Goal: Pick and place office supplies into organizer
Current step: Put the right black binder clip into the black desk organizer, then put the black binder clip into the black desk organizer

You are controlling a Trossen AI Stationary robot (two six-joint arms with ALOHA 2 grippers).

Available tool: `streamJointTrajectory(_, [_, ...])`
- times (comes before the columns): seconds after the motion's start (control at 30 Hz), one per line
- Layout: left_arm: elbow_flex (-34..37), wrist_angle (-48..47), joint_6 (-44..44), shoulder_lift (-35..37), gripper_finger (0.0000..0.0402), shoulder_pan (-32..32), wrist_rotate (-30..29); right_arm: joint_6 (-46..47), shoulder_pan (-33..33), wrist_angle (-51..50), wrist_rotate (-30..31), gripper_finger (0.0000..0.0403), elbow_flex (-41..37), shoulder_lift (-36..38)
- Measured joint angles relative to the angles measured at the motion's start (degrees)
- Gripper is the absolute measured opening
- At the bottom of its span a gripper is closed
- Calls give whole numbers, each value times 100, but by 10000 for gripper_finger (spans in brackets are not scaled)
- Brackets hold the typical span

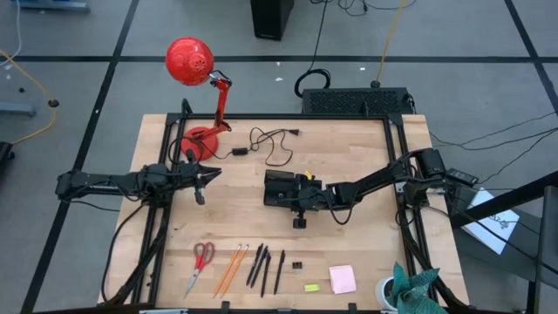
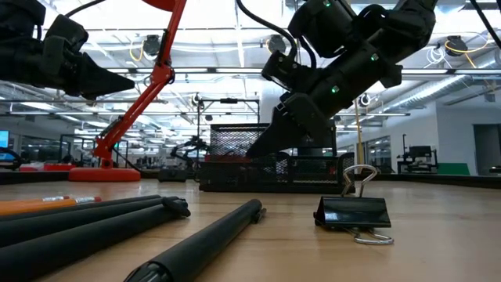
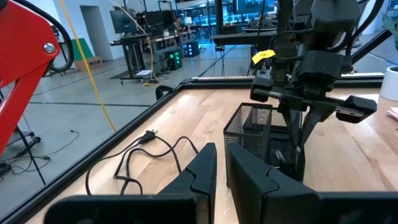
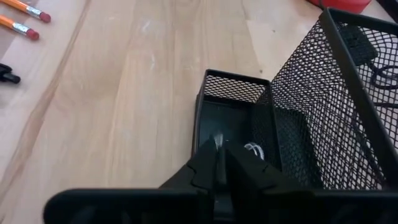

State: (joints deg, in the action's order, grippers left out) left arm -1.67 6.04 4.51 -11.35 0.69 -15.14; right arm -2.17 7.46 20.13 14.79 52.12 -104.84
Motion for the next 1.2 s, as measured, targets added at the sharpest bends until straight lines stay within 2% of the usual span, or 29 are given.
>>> streamJointTrajectory(0.3, [0,-2,-2,0,47,0,-1,-37,3,118,9,62,0,170])
streamJointTrajectory(0.6, [0,-3,-9,0,47,0,0,-54,334,-320,-11,63,0,1397])
streamJointTrajectory(0.67, [0,-8,-11,1,47,0,-2,-46,531,-397,-270,65,0,1678])
streamJointTrajectory(0.77, [0,-3,-15,1,47,-2,-2,-8,913,-338,-1067,72,0,1930])
streamJointTrajectory(0.97, [0,9,-31,0,47,0,-2,586,1766,-254,-1204,91,0,1611])
streamJointTrajectory(1.2, [0,9,-79,2,47,0,0,477,2403,-1120,-1032,110,0,1118])
